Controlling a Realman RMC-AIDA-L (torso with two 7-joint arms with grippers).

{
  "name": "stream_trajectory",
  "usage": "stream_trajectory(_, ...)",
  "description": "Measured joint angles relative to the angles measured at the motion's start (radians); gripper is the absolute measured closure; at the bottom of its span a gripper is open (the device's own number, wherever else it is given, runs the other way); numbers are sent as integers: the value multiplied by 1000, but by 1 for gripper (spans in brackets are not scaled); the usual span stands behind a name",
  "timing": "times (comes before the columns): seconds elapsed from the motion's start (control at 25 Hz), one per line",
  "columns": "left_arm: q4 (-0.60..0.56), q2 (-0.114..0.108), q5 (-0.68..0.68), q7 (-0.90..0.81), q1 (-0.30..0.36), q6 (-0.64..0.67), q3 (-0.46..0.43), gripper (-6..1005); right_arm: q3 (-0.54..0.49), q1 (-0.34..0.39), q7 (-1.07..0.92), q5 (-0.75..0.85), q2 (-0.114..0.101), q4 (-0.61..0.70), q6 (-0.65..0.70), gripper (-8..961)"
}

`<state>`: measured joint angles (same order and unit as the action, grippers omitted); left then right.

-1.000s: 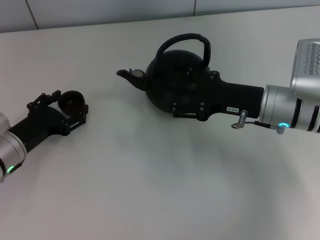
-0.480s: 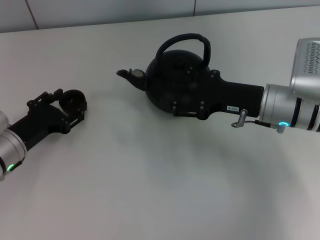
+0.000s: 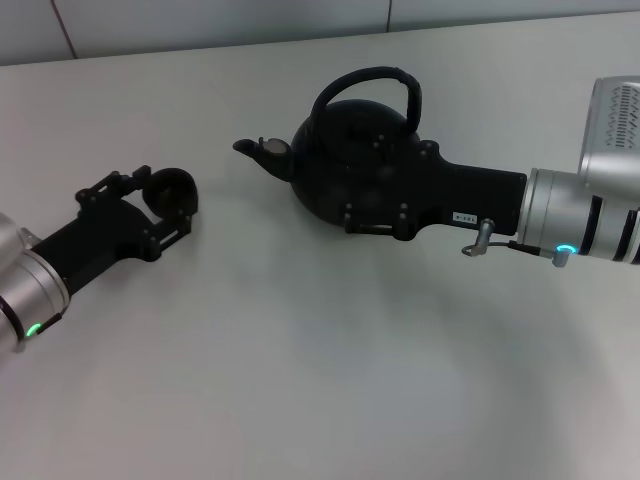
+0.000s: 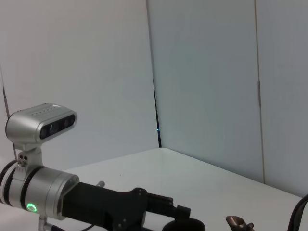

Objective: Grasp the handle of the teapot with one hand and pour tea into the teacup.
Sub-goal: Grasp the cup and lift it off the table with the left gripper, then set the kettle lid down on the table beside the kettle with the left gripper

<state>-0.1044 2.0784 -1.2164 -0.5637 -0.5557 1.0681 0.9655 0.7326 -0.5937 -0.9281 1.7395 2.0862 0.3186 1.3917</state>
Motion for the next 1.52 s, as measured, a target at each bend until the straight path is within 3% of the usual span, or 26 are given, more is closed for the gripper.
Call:
stream_trajectory(1.0,2,2,0,-39,-31,55,146,262,8,0,0,0,0,0,0,166)
stream_trajectory(1.52,9,2,0,-39,-32,45,150,246,8,0,0,0,0,0,-1,166)
